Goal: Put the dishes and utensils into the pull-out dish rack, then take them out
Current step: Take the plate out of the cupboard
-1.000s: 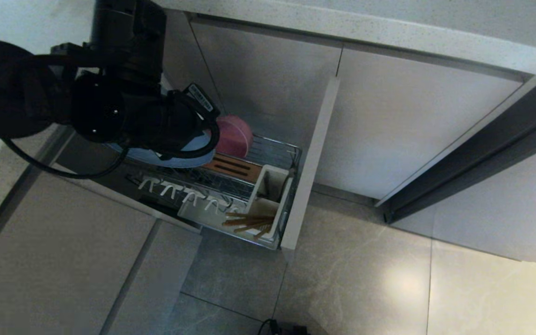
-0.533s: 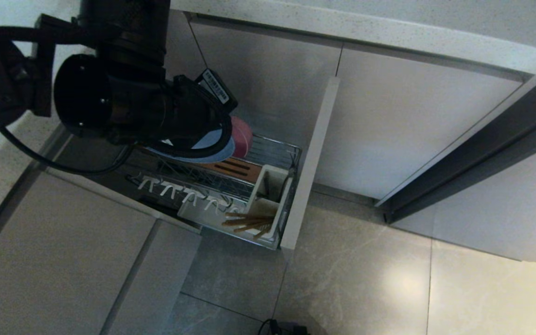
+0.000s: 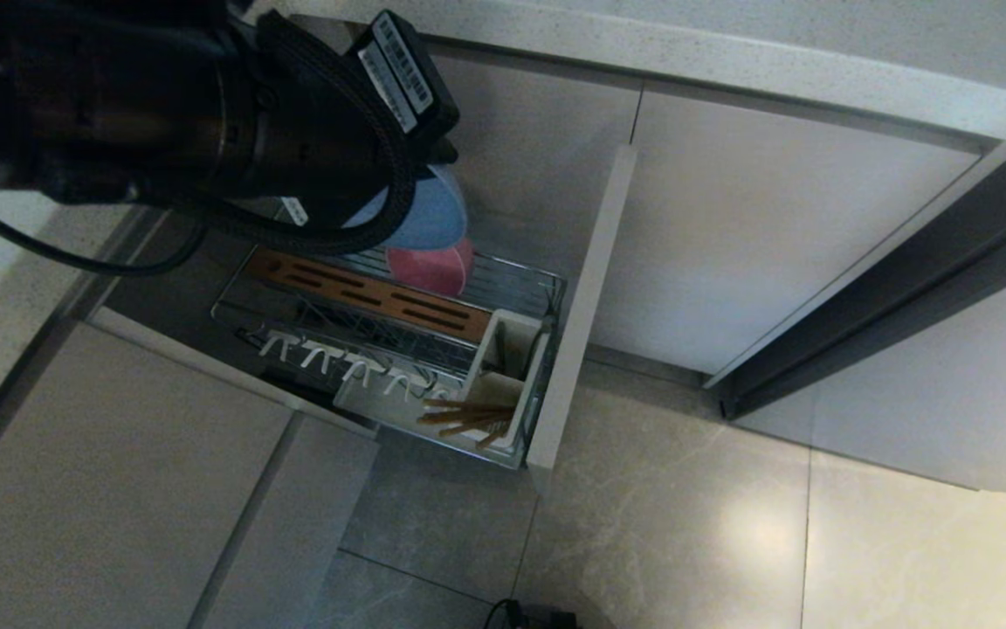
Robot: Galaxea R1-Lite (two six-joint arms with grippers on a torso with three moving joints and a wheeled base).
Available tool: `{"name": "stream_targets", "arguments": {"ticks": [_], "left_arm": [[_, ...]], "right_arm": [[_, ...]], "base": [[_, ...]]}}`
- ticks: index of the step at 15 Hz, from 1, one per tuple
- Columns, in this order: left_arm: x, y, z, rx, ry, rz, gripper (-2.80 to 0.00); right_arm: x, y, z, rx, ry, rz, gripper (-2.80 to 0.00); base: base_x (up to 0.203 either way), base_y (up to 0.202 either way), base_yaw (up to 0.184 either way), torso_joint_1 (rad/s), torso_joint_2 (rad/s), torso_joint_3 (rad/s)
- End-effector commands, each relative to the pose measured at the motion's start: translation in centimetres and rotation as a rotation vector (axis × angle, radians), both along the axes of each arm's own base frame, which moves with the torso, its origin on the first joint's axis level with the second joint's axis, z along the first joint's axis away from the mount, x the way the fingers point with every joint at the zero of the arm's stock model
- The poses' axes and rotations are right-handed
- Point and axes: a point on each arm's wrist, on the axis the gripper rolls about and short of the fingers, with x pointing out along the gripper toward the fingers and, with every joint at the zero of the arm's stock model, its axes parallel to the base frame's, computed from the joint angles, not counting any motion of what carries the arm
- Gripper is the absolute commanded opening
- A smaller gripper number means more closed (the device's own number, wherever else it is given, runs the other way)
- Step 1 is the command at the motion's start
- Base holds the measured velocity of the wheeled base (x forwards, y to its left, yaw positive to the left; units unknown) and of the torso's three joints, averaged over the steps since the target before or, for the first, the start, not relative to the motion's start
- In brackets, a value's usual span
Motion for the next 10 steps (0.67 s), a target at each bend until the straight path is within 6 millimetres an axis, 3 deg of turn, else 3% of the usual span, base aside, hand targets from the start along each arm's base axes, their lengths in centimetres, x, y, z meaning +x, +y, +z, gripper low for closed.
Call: {"name": "stream_targets", "arguments": {"ticks": [1, 10], "left_arm": [[-1.4, 1.1, 1.6, 0.054, -0.087, 0.001, -2.8], [-5.0, 5.5, 6.5, 0.328, -0.377, 0.047, -2.8]], "right_arm": [[0.0, 0.0, 0.0, -0.001, -0.001, 0.0, -2.8], [0.0, 0.0, 0.0, 0.0, -0.001, 0.0, -2.8]], "base": [[0.0, 0.0, 0.0, 0.0, 0.0, 0.0], [0.0, 0.0, 0.0, 0.0, 0.0, 0.0]]}}
